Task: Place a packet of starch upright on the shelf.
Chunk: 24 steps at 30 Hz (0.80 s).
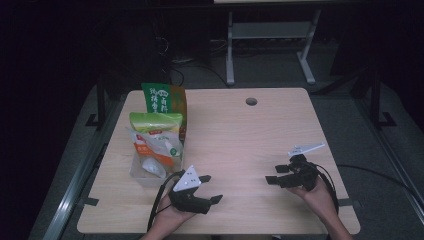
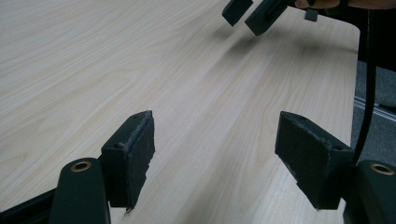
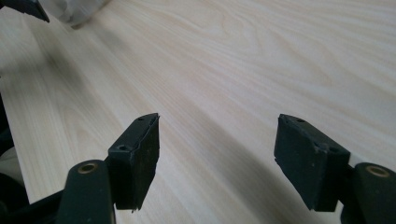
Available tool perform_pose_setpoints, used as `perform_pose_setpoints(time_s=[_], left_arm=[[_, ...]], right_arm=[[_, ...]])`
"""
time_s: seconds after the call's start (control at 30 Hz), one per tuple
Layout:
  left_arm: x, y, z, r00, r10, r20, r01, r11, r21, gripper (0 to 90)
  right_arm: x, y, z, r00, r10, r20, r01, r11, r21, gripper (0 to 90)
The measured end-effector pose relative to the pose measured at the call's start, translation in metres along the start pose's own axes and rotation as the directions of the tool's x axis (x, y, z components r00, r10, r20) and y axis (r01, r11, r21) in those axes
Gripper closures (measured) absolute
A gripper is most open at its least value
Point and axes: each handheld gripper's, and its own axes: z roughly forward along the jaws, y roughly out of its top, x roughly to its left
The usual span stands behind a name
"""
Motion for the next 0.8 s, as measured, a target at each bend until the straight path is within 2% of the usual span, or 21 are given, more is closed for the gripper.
perform_pose_setpoints(time_s=[0.5,0.67,0.8], left_arm=[[-0.002,-0.002,0.000,1.0000,0.001,0.006,-0.001,1.0000,0.008,27.9],[-0.002,-0.002,0.000,1.0000,-0.002,0.009,0.002,1.0000,0.006,27.8],[-0.003,-0.003,0.002,0.9999,-0.004,0.012,0.004,1.0000,0.007,26.7]], right_arm=[[0.006,-0.035,-0.013,0.9996,0.021,0.017,-0.021,0.9990,-0.040,28.0],[0.011,-0.044,-0.017,0.9996,0.012,0.024,-0.011,0.9991,-0.040,27.5],[0.016,-0.050,-0.018,0.9994,0.011,0.032,-0.009,0.9976,-0.068,25.1]])
